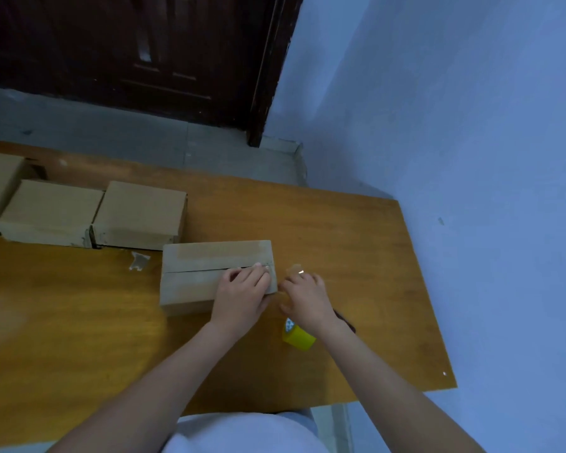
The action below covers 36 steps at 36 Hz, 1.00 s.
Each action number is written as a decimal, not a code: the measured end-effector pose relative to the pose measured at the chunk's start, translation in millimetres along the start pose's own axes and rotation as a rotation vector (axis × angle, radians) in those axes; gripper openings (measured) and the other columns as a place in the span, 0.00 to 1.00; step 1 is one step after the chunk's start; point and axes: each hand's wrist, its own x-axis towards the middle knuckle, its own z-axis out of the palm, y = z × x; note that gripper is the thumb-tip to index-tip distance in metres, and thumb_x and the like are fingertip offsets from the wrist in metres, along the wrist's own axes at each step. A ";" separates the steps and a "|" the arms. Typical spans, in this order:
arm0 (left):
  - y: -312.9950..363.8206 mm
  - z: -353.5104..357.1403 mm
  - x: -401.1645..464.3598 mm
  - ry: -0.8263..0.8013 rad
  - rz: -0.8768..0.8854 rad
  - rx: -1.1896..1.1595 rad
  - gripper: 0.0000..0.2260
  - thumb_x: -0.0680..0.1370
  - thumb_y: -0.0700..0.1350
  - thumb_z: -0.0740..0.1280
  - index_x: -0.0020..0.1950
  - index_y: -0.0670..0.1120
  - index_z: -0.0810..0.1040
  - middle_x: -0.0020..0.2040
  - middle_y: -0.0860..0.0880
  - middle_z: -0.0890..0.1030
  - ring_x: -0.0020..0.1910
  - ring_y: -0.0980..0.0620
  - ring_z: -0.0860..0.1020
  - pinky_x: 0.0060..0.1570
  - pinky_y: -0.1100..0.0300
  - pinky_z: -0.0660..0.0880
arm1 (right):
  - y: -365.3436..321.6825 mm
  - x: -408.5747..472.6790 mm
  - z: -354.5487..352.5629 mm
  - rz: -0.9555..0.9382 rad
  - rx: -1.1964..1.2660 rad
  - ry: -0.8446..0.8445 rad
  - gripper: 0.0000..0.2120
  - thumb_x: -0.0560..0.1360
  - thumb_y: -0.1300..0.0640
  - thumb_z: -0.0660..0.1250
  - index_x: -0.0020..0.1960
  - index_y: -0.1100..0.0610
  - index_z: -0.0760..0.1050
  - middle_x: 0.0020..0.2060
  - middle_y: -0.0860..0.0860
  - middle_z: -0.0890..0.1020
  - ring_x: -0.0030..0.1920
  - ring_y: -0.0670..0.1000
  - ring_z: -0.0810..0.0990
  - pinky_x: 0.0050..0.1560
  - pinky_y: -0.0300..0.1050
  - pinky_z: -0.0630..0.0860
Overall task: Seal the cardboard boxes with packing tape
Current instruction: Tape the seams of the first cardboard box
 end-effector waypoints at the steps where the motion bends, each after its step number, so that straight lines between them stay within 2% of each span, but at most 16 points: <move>1: -0.3 -0.5 -0.2 -0.002 -0.005 -0.005 0.17 0.64 0.50 0.79 0.48 0.47 0.80 0.52 0.50 0.82 0.53 0.51 0.80 0.50 0.55 0.67 | -1.3 0.7 0.9 -0.014 -0.018 0.022 0.14 0.77 0.50 0.62 0.60 0.53 0.74 0.59 0.50 0.75 0.65 0.54 0.69 0.70 0.56 0.56; 3: -0.7 -2.0 0.0 -0.008 -0.015 -0.015 0.16 0.64 0.51 0.79 0.47 0.47 0.80 0.52 0.50 0.82 0.52 0.51 0.80 0.51 0.56 0.66 | -3.1 2.6 1.8 -0.055 -0.048 0.076 0.09 0.74 0.52 0.67 0.52 0.55 0.78 0.51 0.51 0.79 0.58 0.56 0.75 0.66 0.57 0.63; 5: -1.5 -2.8 -0.4 -0.015 -0.014 -0.024 0.16 0.64 0.51 0.78 0.47 0.48 0.79 0.53 0.50 0.82 0.53 0.51 0.80 0.52 0.56 0.64 | -1.7 5.7 1.7 -0.075 -0.081 0.132 0.06 0.66 0.54 0.75 0.40 0.54 0.80 0.39 0.50 0.80 0.46 0.56 0.80 0.56 0.54 0.73; 7: -2.4 -3.4 -0.8 -0.020 -0.007 -0.028 0.15 0.65 0.51 0.78 0.47 0.48 0.79 0.53 0.50 0.82 0.54 0.51 0.80 0.52 0.56 0.64 | 0.4 8.6 0.7 -0.099 -0.115 0.157 0.08 0.62 0.53 0.78 0.34 0.52 0.79 0.32 0.47 0.79 0.39 0.53 0.80 0.49 0.49 0.76; 8: -2.8 -3.8 -0.8 -0.022 -0.004 -0.030 0.15 0.66 0.51 0.77 0.47 0.48 0.79 0.53 0.51 0.82 0.54 0.51 0.80 0.52 0.56 0.64 | 1.1 9.5 -0.9 -0.126 -0.133 0.174 0.07 0.62 0.53 0.77 0.32 0.51 0.79 0.31 0.46 0.78 0.38 0.52 0.80 0.48 0.47 0.77; 11: -2.8 -5.2 -0.5 -0.035 -0.005 -0.045 0.14 0.66 0.51 0.77 0.47 0.48 0.79 0.53 0.51 0.82 0.54 0.51 0.80 0.52 0.56 0.64 | 5.9 12.0 -6.9 -0.236 -0.176 0.199 0.07 0.66 0.53 0.69 0.30 0.51 0.78 0.28 0.46 0.77 0.35 0.51 0.78 0.47 0.45 0.76; 16: -3.2 -7.9 0.6 -0.058 -0.015 -0.075 0.15 0.64 0.49 0.79 0.47 0.49 0.79 0.54 0.51 0.82 0.54 0.52 0.80 0.51 0.57 0.63 | 18.8 26.2 -10.5 -0.399 -0.313 0.211 0.10 0.70 0.52 0.67 0.31 0.50 0.78 0.29 0.45 0.77 0.36 0.51 0.77 0.49 0.46 0.69; 19: -3.8 -7.9 1.1 -0.067 -0.016 -0.085 0.16 0.64 0.49 0.79 0.48 0.48 0.79 0.54 0.51 0.82 0.54 0.52 0.80 0.52 0.56 0.64 | 23.4 29.6 -7.4 -0.454 -0.342 0.222 0.14 0.74 0.49 0.61 0.32 0.50 0.78 0.31 0.45 0.77 0.38 0.51 0.76 0.48 0.46 0.71; 23: -4.8 -7.4 -0.5 -0.103 -0.027 -0.105 0.17 0.66 0.49 0.78 0.52 0.48 0.80 0.56 0.50 0.82 0.55 0.52 0.80 0.53 0.57 0.63 | 30.3 37.3 -5.5 -0.469 -0.318 0.313 0.10 0.70 0.48 0.68 0.34 0.52 0.77 0.31 0.47 0.76 0.36 0.52 0.76 0.46 0.45 0.67; 25: -6.2 -8.0 -1.2 -0.116 -0.018 -0.127 0.17 0.66 0.49 0.78 0.53 0.48 0.80 0.57 0.51 0.81 0.56 0.52 0.79 0.54 0.58 0.63 | 33.7 44.6 -5.0 -0.499 -0.333 0.327 0.13 0.71 0.45 0.64 0.33 0.52 0.76 0.30 0.47 0.76 0.34 0.51 0.76 0.44 0.45 0.66; 27: -8.4 -7.8 -1.7 -0.131 -0.002 -0.141 0.17 0.66 0.48 0.78 0.52 0.48 0.80 0.58 0.51 0.81 0.57 0.52 0.79 0.55 0.57 0.63 | 36.4 55.8 -7.5 -0.548 -0.337 0.292 0.16 0.71 0.43 0.62 0.31 0.52 0.76 0.28 0.46 0.76 0.33 0.50 0.76 0.40 0.45 0.69; 30: -9.8 -7.2 -2.0 -0.143 0.001 -0.157 0.16 0.66 0.46 0.77 0.52 0.48 0.80 0.59 0.51 0.80 0.58 0.51 0.79 0.57 0.56 0.63 | 32.0 74.3 -21.1 -0.603 -0.340 0.115 0.16 0.62 0.42 0.76 0.29 0.52 0.77 0.26 0.46 0.77 0.31 0.51 0.77 0.32 0.39 0.67; 31: -9.6 -7.3 -2.3 -0.145 -0.001 -0.161 0.15 0.66 0.46 0.77 0.51 0.48 0.80 0.60 0.51 0.80 0.58 0.50 0.79 0.57 0.56 0.63 | 28.6 78.9 -28.0 -0.595 -0.334 0.013 0.17 0.63 0.41 0.76 0.32 0.54 0.78 0.29 0.48 0.79 0.33 0.52 0.78 0.33 0.40 0.65; 34: -8.4 -8.2 -1.4 -0.140 -0.002 -0.161 0.15 0.66 0.45 0.77 0.50 0.48 0.80 0.59 0.51 0.80 0.58 0.50 0.79 0.57 0.56 0.63 | 19.0 89.7 -41.3 -0.422 -0.345 -0.206 0.18 0.72 0.41 0.68 0.44 0.58 0.80 0.41 0.54 0.81 0.41 0.56 0.78 0.36 0.43 0.66; 36: -7.2 -8.6 -1.2 -0.138 -0.010 -0.171 0.15 0.66 0.45 0.77 0.51 0.48 0.80 0.59 0.51 0.80 0.58 0.50 0.79 0.57 0.56 0.63 | 17.4 91.5 -43.4 -0.316 -0.272 -0.288 0.18 0.71 0.41 0.69 0.43 0.58 0.79 0.38 0.54 0.80 0.40 0.56 0.77 0.36 0.44 0.68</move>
